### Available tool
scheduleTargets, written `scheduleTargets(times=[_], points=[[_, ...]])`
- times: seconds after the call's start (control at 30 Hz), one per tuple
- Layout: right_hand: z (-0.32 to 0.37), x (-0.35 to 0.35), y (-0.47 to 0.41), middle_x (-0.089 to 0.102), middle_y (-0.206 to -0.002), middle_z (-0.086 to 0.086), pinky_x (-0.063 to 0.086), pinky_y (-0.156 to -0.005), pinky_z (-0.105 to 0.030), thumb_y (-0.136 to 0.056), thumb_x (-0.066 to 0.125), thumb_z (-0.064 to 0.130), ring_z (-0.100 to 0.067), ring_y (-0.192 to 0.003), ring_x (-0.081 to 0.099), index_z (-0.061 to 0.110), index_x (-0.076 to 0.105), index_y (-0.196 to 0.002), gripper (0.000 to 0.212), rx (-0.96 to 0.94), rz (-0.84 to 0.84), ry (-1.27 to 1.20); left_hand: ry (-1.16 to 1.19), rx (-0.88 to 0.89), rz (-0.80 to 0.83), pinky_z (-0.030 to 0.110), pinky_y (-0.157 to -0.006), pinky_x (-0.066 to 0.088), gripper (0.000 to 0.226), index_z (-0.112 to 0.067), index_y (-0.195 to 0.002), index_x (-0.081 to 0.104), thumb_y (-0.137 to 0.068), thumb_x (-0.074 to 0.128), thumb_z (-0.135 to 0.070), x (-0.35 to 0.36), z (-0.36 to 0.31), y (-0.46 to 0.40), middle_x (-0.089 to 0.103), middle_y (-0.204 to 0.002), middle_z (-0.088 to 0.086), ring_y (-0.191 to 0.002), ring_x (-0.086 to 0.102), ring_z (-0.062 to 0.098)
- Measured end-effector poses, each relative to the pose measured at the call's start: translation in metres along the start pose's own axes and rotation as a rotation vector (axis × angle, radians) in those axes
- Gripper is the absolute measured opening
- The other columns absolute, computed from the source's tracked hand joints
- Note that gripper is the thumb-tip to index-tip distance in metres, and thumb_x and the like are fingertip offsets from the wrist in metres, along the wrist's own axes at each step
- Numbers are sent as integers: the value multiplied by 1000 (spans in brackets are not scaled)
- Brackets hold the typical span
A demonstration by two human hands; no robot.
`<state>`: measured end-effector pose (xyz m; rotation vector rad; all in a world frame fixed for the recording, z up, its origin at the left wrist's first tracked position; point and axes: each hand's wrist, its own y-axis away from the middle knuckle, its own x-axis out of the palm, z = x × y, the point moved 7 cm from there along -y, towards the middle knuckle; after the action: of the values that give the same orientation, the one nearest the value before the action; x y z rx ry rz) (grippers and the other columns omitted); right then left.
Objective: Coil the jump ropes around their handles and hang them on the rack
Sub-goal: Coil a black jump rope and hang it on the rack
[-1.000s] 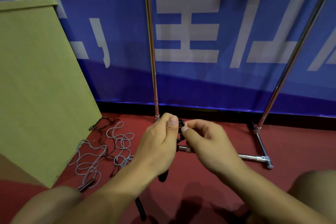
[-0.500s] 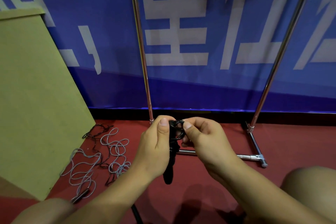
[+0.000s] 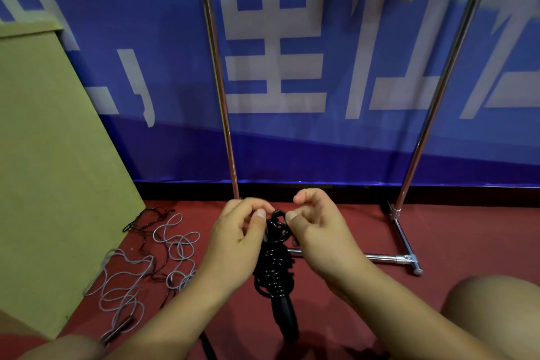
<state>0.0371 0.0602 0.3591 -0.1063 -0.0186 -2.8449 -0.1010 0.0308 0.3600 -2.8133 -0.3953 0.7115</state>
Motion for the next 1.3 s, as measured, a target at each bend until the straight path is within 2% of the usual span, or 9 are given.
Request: scheduleTargets(times=[0.2,0.3,0.53,0.67,0.8,0.9,1.07,1.17,1.3], points=[[8,-6,-6,48,-59,7,35,-52,-24,-96,54,7,-6,-51,40,23,47,-95,18,-134,-41,255,60,5,-50,39,-70,56,11,-35,-86,73,-93,66,-30,-10,-6,3,72,-80,-7,-73,67,16],[12,-1,-4,51,-55,9,36,-52,-26,-96,54,8,-6,-50,39,26,46,-92,21,-200,-11,363,36,21,-68,34,-68,54,7,-35,-84,73,-83,69,-41,-11,-8,5,69,-82,-8,-73,66,10],[4,3,-4,51,-61,5,37,-50,-18,-97,56,8,-4,-50,41,21,51,-96,14,-154,46,263,161,-154,23,34,-64,48,11,-20,-79,73,-88,73,-26,-2,4,3,66,-73,13,-64,57,14],[-1,9,-3,60,-72,9,45,-63,-28,-98,53,31,-8,-64,51,29,58,-92,8,-170,38,211,359,-286,-51,34,-69,49,13,-11,-84,74,-94,66,-16,-11,10,1,71,-77,13,-69,61,17],[-9,27,4,74,-91,7,52,-70,-18,-102,39,44,0,-81,69,22,63,-109,34,-79,175,148,523,-339,-125,29,-66,45,16,-13,-81,71,-95,63,-12,-20,10,-2,66,-72,3,-66,57,14],[-18,42,12,75,-100,5,55,-82,-31,-93,31,70,-10,-93,71,33,61,-113,52,-59,265,208,598,-373,-135,30,-70,44,18,-14,-79,69,-95,61,-10,-22,9,0,63,-72,2,-69,55,15],[-23,46,10,73,-84,0,50,-62,-37,-82,35,83,-16,-71,67,34,60,-95,57,-22,210,228,554,-385,-132,27,-74,44,20,-14,-78,67,-96,59,-9,-30,16,-6,62,-69,-3,-70,55,12],[-23,50,10,73,-81,2,45,-56,-30,-94,37,70,-13,-63,62,33,63,-85,46,90,245,197,371,-376,-145,16,-62,45,23,-16,-78,64,-99,56,-10,-43,24,-15,61,-67,-9,-61,54,3],[-28,58,17,63,-68,-6,39,-51,-31,-101,38,51,-20,-50,49,31,73,-71,50,359,340,76,172,-344,-92,25,-70,45,19,-22,-84,65,-100,56,-20,-50,33,-21,64,-81,-7,-75,56,10]])
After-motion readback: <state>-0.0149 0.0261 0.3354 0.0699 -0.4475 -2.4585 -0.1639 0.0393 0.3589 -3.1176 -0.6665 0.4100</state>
